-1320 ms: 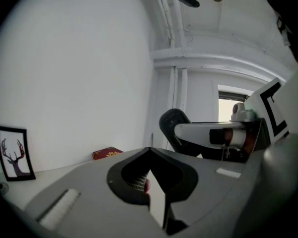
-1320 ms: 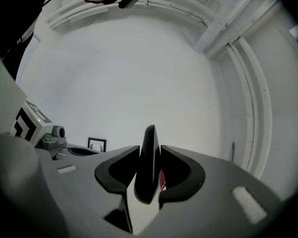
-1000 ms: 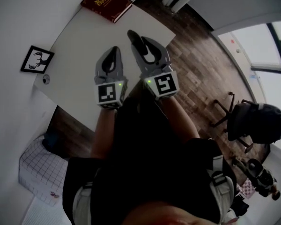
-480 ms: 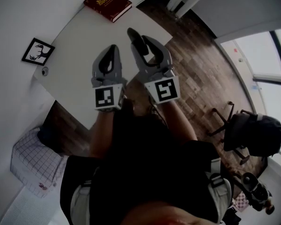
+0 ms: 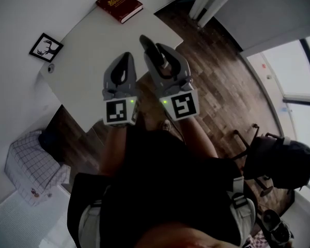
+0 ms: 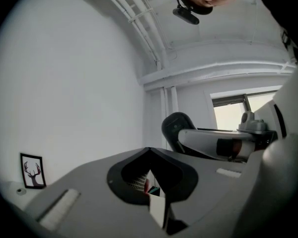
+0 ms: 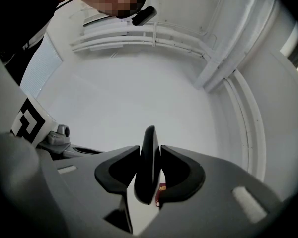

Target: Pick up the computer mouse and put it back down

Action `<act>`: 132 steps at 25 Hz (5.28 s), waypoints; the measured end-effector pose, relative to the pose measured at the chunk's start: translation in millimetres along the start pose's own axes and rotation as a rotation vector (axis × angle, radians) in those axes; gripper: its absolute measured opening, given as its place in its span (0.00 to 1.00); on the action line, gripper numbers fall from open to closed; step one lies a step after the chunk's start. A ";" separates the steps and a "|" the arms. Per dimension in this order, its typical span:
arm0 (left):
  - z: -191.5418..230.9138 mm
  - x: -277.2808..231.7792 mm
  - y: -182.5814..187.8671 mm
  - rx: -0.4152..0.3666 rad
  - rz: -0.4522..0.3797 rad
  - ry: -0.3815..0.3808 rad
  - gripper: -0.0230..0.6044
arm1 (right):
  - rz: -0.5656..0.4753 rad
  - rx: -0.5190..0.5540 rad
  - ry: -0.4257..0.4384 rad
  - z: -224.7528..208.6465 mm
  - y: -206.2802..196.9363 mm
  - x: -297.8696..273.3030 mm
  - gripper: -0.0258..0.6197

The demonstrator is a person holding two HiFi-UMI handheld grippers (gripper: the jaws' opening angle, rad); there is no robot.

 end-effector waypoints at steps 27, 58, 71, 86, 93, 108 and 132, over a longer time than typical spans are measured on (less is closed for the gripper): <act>-42.5 122.9 67.2 -0.052 -0.144 0.004 0.03 | -0.094 0.025 0.008 71.1 71.5 86.3 0.27; -5.9 138.0 61.2 -0.013 -0.128 -0.012 0.03 | -0.060 0.028 0.005 106.4 68.2 66.1 0.27; 54.6 142.3 61.2 0.022 -0.135 0.000 0.04 | -0.042 0.054 0.001 142.6 65.7 19.9 0.27; 77.2 100.4 22.7 0.032 -0.050 -0.002 0.03 | -0.002 0.044 0.008 122.0 33.5 -15.4 0.27; 62.4 20.8 12.2 -0.001 -0.026 0.092 0.04 | -0.049 0.007 0.105 47.1 10.4 -51.6 0.27; 4.1 -102.0 -25.8 -0.044 0.099 0.242 0.03 | -0.005 -0.067 0.279 -95.6 -60.4 -93.9 0.27; 115.4 -132.2 -80.2 0.043 0.194 0.418 0.04 | 0.173 -0.061 0.468 -66.0 -134.2 -209.9 0.27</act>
Point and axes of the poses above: the fingertips, and each gripper's own axes: x backward along the fingers, z to its left, y out of its top, the point moved 4 cm from there along x, backward along the fingers, and after that the axes turned 13 degrees about y, right-handed, at the moved point
